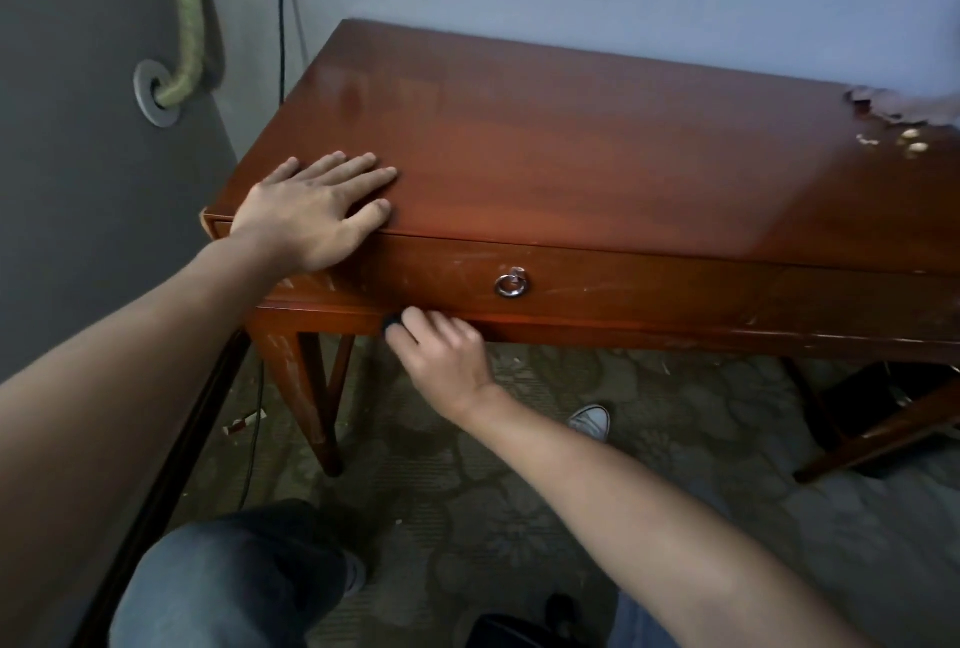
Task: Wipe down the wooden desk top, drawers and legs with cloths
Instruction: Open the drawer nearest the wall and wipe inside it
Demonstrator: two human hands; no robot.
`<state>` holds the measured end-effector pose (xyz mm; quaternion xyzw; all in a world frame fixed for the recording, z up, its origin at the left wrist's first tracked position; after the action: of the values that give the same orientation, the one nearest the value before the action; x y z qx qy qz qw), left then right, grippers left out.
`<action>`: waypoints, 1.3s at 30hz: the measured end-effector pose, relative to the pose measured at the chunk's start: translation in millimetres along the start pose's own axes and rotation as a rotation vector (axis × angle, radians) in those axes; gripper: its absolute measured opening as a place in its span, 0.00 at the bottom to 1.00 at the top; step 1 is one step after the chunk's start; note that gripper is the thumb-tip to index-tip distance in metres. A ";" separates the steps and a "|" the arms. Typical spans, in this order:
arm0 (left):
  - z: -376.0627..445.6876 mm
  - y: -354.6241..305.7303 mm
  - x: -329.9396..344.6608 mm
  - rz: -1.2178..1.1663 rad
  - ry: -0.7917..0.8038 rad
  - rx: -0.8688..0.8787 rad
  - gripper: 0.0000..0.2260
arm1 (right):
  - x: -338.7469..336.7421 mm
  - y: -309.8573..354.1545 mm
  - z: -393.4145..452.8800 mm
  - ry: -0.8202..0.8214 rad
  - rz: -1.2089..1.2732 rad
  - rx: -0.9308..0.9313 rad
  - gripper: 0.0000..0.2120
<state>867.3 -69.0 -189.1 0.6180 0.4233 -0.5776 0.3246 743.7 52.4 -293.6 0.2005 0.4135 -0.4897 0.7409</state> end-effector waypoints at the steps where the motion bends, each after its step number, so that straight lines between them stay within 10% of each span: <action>1: -1.1 0.1 -0.2 -0.005 -0.008 -0.004 0.31 | -2.9 -13.9 -13.7 0.028 -0.033 -0.013 0.04; 8: -6.0 -11.7 1.5 -0.049 -0.061 -0.089 0.31 | -62.4 -197.1 -170.0 0.236 -0.133 0.599 0.14; 16: -7.5 -19.4 0.9 -0.053 -0.058 -0.121 0.34 | -67.5 -226.7 -201.8 -0.103 0.228 1.201 0.13; 27: -8.1 -16.0 3.2 -0.075 -0.063 -0.131 0.33 | -51.1 -101.8 -63.4 0.035 0.084 0.378 0.09; 35: -10.5 -20.5 1.9 -0.081 -0.083 -0.152 0.33 | -84.0 -196.2 -137.7 0.135 0.009 0.612 0.12; 39: -10.5 -21.9 0.8 -0.090 -0.066 -0.156 0.33 | -116.4 -174.3 -87.1 -0.109 0.089 0.535 0.11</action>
<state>852.2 -50.0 -186.7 0.5520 0.4832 -0.5769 0.3592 531.2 102.1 -230.9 0.3802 0.2199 -0.5587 0.7036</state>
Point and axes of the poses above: each hand's wrist, its own z-axis towards the middle knuckle, its own x-axis out of the palm, y = z × x, the point moved 7 cm from there along z, towards the middle knuckle, and after that the axes turned 13 degrees about y, right-handed, at the moved point
